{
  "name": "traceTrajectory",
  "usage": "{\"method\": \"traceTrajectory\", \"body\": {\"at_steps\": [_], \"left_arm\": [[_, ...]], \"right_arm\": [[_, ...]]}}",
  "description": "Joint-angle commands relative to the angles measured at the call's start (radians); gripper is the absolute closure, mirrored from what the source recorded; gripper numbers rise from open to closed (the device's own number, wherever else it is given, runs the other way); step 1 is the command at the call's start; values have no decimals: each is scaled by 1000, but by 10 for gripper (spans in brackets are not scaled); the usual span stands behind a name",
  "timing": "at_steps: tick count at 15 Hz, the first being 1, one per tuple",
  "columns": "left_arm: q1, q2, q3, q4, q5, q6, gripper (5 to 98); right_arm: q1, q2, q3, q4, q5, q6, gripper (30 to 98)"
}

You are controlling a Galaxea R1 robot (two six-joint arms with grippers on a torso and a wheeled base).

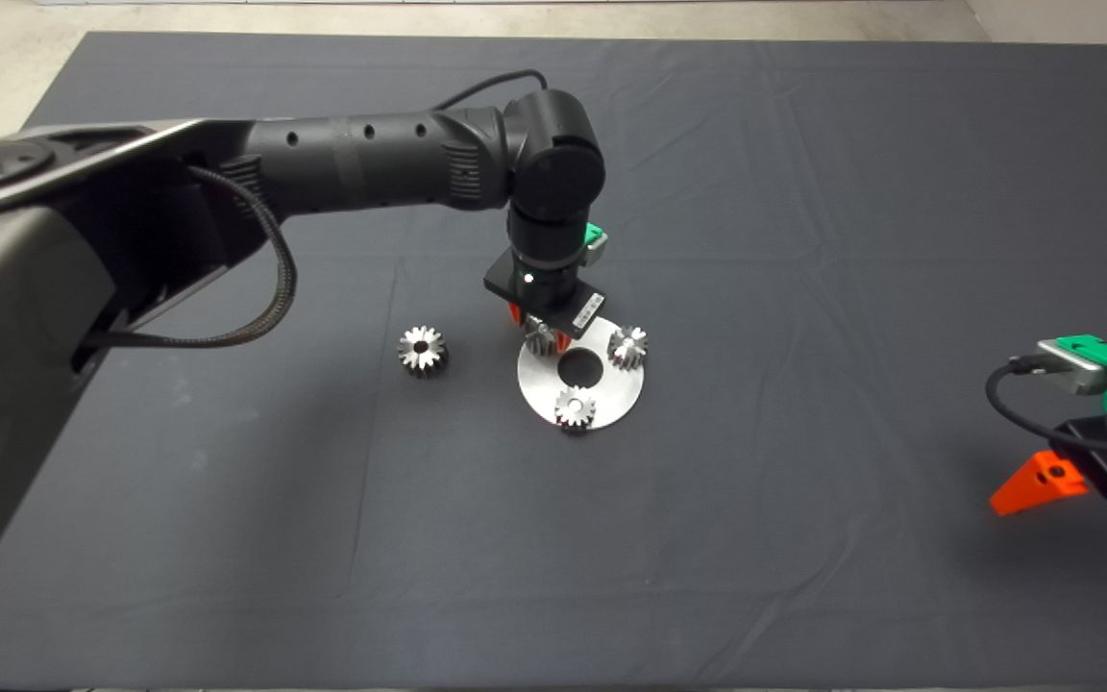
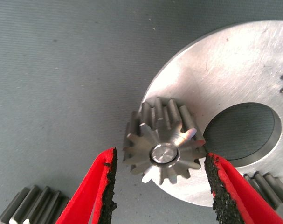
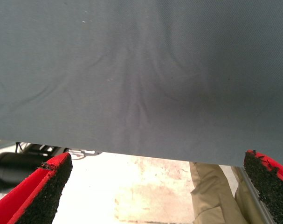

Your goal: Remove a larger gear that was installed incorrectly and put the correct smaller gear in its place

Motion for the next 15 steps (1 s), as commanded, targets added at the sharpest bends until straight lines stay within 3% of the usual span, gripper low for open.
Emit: {"method": "traceTrajectory", "body": {"at_steps": [1,3,7,8,10,13,14,15], "left_arm": [[-103,-113,217,-14,33,-127,590],[-142,-254,422,-14,26,-257,590],[-211,-478,817,-14,28,-536,590],[-229,-515,881,-14,28,-593,590],[-248,-583,996,-14,29,-684,590],[-249,-603,1103,-12,34,-812,590],[-249,-615,1173,-1,36,-875,590],[-249,-629,1207,-2,37,-900,590]], "right_arm": [[248,1,83,8,-90,86,316],[325,24,89,28,-90,88,316],[374,57,137,26,-87,89,316],[388,68,158,25,-87,89,316],[421,69,209,-23,-85,88,316],[455,30,290,-60,-84,88,316],[473,-12,296,-61,-84,86,316],[491,-51,296,-61,-77,85,316]]}}
